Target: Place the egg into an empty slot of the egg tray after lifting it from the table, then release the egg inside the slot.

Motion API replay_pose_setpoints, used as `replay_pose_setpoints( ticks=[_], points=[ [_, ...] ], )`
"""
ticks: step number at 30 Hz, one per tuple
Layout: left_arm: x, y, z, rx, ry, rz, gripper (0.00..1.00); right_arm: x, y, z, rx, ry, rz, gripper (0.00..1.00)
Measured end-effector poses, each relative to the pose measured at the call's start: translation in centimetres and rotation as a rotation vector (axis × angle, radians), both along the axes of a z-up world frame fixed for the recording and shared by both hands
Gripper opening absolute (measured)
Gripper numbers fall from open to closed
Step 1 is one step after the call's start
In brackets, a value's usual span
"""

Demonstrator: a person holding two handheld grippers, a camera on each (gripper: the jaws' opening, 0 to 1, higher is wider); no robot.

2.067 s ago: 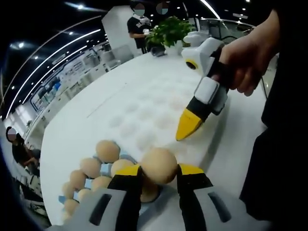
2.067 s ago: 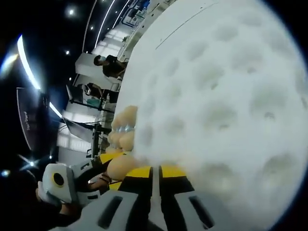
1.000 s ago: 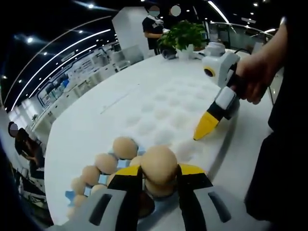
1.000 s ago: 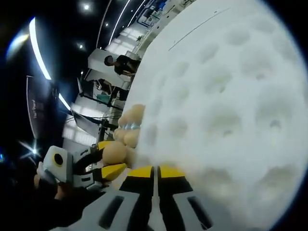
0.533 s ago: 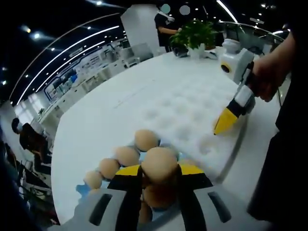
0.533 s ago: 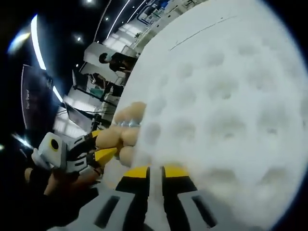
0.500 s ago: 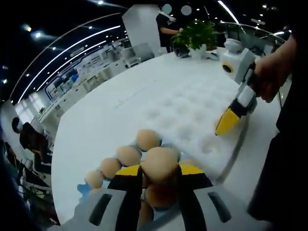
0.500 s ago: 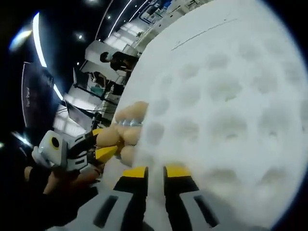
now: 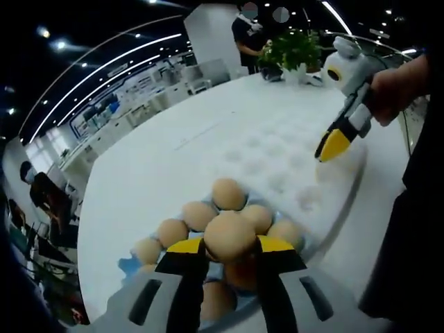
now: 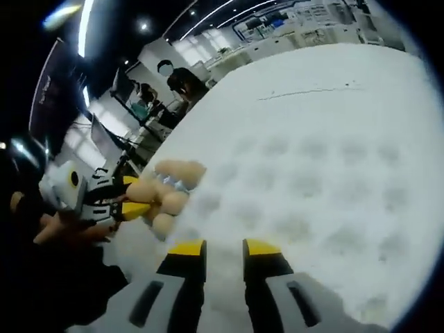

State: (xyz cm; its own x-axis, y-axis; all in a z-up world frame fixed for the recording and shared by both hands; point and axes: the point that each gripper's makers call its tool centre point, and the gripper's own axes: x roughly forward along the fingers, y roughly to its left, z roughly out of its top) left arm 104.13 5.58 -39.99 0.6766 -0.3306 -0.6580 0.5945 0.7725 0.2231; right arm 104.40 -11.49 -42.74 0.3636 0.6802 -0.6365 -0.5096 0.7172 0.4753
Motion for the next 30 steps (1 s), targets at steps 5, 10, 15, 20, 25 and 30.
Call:
replay_pose_setpoints(
  ticks=[5,10,15,20,25,30],
  points=[
    [0.3,0.5,0.2,0.001,-0.001,0.005,0.28,0.2,-0.5,-0.3,-0.044,-0.035,0.027,0.21],
    [0.7,1.5,0.3,0.003,-0.003,0.026,0.28,0.0,-1.5,-1.6,-0.159,-0.062,0.078,0.26],
    [0.9,2.8,0.1,0.008,0.002,0.053,0.28,-0.1,-1.2,-1.6,-0.162,-0.135,0.136,0.24],
    [1.0,3.5,0.1,0.001,0.003,0.069,0.28,0.0,-1.0,-1.8,-0.169,-0.162,0.169,0.25],
    [1.3,4.0,0.3,0.006,-0.005,0.079,0.28,-0.3,-0.4,-1.8,-0.161,-0.213,0.204,0.31],
    [1.5,4.8,0.3,0.010,-0.006,0.094,0.28,-0.6,0.1,-2.0,-0.158,-0.282,0.225,0.38]
  ],
)
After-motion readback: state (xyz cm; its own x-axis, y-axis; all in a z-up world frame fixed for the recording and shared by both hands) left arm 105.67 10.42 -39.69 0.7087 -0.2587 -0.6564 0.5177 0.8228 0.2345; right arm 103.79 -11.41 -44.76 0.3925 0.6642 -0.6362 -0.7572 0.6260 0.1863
